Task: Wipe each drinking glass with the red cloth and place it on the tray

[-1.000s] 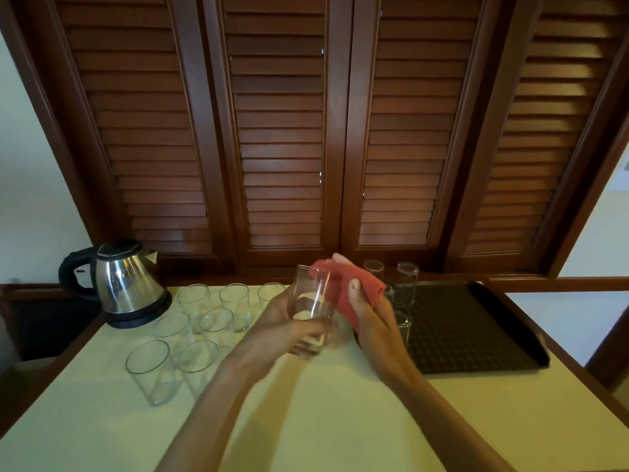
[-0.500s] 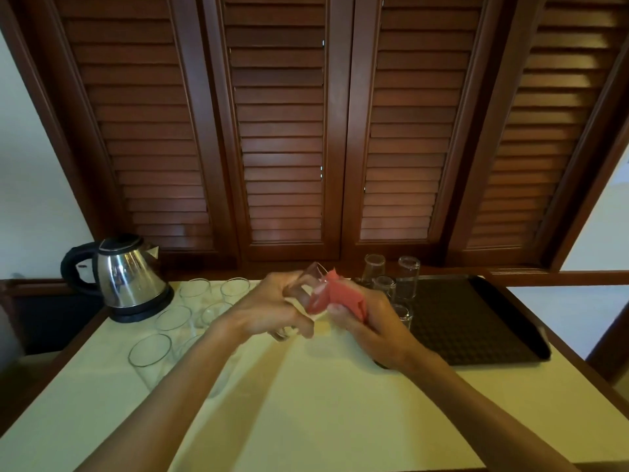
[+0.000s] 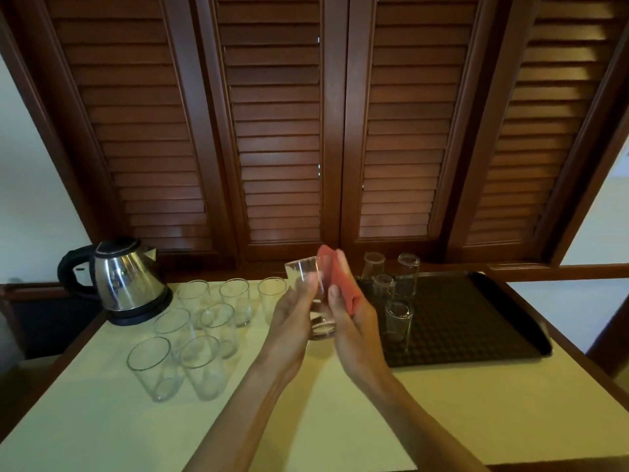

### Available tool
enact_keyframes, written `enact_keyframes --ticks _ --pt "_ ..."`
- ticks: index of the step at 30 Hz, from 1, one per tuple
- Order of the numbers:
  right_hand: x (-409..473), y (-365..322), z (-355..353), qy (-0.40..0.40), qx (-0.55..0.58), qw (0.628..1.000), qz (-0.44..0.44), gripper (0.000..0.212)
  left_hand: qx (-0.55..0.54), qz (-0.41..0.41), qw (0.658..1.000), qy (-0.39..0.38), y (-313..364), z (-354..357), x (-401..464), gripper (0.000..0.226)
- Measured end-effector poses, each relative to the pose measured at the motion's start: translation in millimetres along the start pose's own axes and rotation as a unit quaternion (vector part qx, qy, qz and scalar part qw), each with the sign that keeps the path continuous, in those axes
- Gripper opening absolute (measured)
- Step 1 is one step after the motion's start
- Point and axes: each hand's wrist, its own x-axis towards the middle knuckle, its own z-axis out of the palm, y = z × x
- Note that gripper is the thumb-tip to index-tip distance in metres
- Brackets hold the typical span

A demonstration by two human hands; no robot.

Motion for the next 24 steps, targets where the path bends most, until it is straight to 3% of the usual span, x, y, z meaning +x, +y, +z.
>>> enact_keyframes --ticks 5,10,14,16,19,21,24 --pt "-23.3 11.4 13.8 -0.042 -0.028 0.998 -0.039 0.057 -0.051 0.033 0.991 0.117 17.7 -7.9 22.9 0.040" --pt "5.9 1.3 0.1 0.004 0.050 0.997 0.050 0.060 0.042 0.027 0.998 0.046 0.3 7.3 -1.4 0.045" --pt "-26.1 2.0 16.5 -0.022 0.022 0.999 0.045 0.064 -0.043 0.056 0.985 0.154 16.2 -1.9 16.7 0.039" --pt "-28.2 -3.7 15.6 0.003 0.074 0.995 0.071 0.068 -0.038 0.062 0.986 0.153 15.6 -3.5 15.4 0.036" --pt "-0.4 -9.2 -0.6 0.101 0.193 0.960 0.175 0.040 -0.026 0.086 0.991 0.104 6.6 5.0 2.5 0.044" --pt "3.6 -10.4 -1.8 0.135 0.308 0.912 0.235 0.038 -0.032 0.106 0.988 0.107 9.2 2.0 8.3 0.063" --pt "-12.3 -14.2 7.3 0.117 0.429 0.857 0.260 0.041 0.016 0.132 0.988 0.083 21.3 -6.4 22.8 0.071"
